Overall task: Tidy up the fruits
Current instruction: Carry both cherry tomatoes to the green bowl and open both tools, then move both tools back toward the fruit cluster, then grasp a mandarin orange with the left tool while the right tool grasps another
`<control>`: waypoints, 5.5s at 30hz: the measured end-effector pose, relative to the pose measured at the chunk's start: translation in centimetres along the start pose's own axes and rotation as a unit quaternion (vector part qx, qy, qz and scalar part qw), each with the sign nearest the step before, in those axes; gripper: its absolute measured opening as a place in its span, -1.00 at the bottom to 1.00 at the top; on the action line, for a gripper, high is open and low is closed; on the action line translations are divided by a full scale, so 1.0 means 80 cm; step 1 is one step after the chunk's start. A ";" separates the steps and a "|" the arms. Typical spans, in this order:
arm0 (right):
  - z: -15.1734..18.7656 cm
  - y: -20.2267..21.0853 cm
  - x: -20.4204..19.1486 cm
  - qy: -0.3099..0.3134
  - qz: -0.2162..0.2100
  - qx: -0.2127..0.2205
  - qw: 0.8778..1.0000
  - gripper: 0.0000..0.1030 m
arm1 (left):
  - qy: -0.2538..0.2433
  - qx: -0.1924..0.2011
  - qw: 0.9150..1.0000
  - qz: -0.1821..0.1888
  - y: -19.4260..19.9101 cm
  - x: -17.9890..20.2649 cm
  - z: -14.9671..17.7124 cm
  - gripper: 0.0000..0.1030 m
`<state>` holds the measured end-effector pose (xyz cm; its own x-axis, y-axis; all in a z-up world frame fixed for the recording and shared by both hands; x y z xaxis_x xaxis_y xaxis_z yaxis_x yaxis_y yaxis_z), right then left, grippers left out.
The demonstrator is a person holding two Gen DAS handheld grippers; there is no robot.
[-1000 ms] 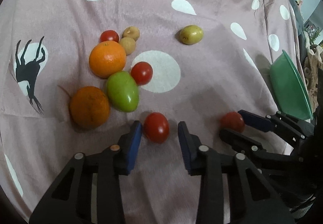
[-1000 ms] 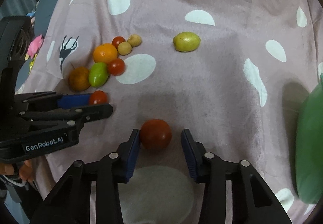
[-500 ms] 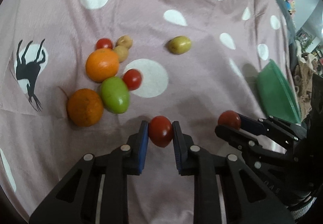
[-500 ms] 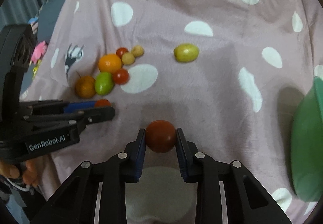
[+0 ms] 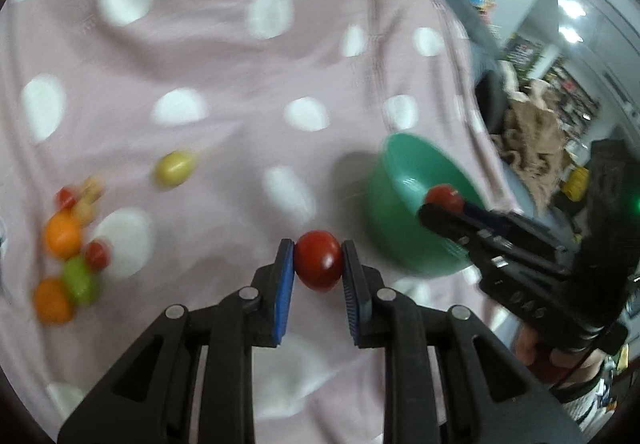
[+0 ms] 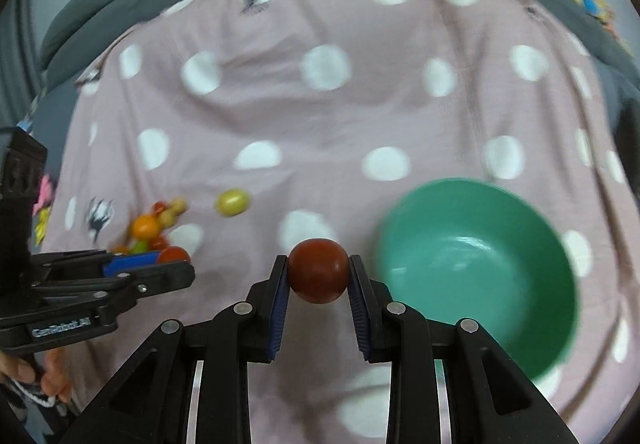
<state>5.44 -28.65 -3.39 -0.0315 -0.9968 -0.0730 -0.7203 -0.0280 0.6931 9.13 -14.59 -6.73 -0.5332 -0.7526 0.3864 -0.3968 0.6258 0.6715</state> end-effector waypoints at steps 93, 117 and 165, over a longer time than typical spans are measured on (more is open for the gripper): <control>0.048 -0.068 -0.188 0.080 -0.180 -0.126 0.972 -0.40 | -0.039 -0.040 0.975 -0.216 0.050 -0.225 0.062 -0.19; 0.050 -0.074 -0.184 0.071 -0.180 -0.128 0.973 -0.40 | -0.016 -0.020 0.987 -0.158 0.062 -0.241 0.057 -0.29; 0.018 -0.103 -0.247 0.100 -0.123 -0.109 0.981 -0.10 | 0.040 0.046 0.984 -0.166 0.128 -0.207 0.069 -0.26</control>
<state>11.02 -8.63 -8.66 0.2771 -0.9519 -0.1307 -0.5222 -0.2634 0.8111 9.78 5.42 -9.76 -0.3035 -0.9301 0.2067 -0.6075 0.3561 0.7100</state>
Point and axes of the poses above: each gripper's, at about its wrist camera, not at the fingertips, and y roughly against the way its jaws point, x to its right, z to its underside, the point moved 4 cm from there along -y, roughly the way its jaws point, and after that the axes turned 1 degree about x, right-handed, at the moved point
